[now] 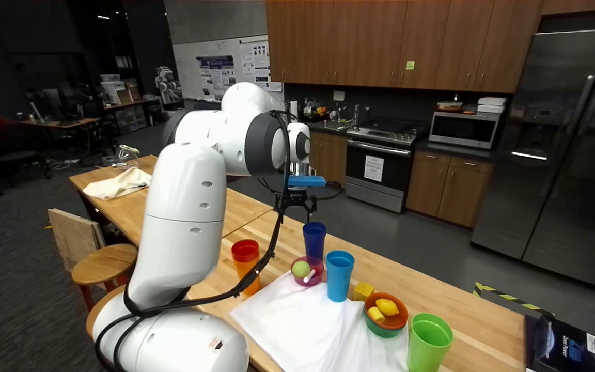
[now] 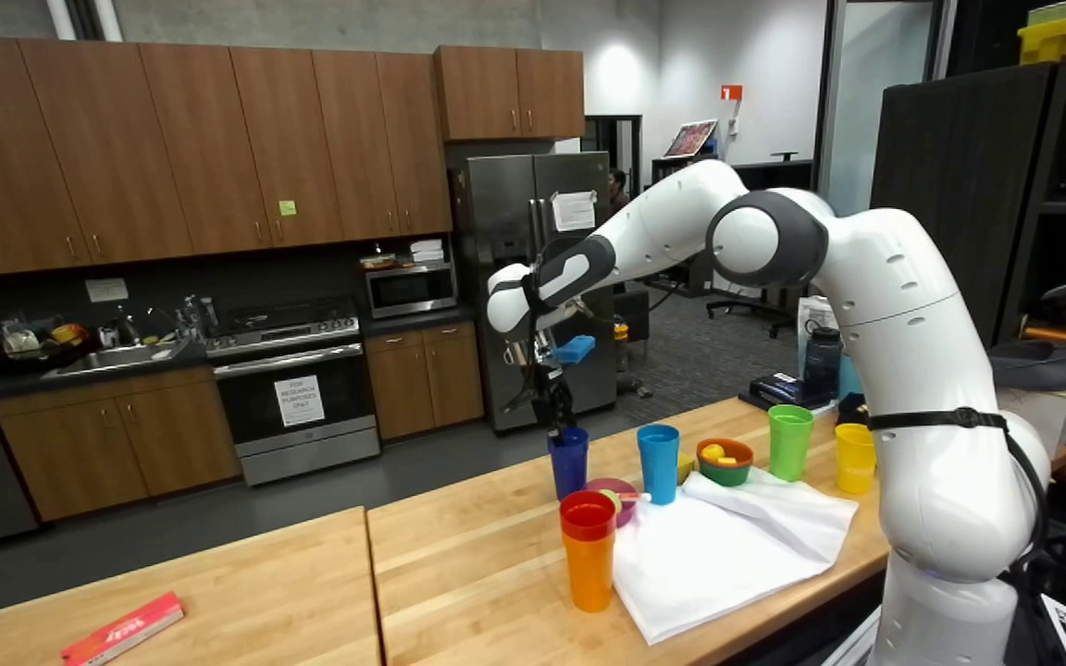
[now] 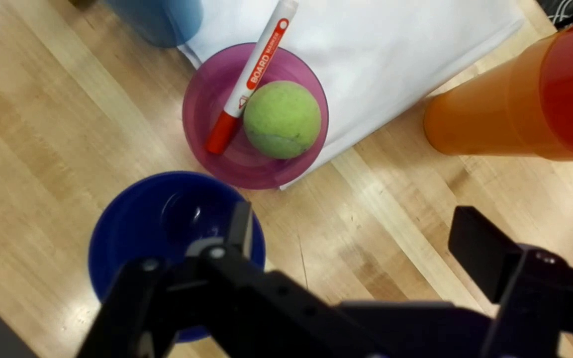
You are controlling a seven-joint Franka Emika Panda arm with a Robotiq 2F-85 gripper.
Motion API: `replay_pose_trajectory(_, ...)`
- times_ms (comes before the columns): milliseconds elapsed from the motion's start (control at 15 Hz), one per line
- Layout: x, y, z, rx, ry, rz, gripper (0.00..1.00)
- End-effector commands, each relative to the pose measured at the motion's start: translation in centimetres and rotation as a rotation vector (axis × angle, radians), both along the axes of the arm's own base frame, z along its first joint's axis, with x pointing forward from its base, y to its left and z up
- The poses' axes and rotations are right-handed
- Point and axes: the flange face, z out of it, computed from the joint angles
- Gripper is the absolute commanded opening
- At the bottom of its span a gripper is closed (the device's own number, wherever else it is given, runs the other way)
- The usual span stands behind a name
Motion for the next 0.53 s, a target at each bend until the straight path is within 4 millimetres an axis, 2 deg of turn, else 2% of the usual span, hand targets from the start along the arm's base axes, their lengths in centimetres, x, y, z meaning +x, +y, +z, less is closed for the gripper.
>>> replay_pose_trajectory(0,-0.7,0.1,-1.1,-0.045,0.005,-0.024,1.0)
replay_pose_trajectory(467,-0.4,-0.4,-2.3,-0.038,0.005,-0.028,1.0)
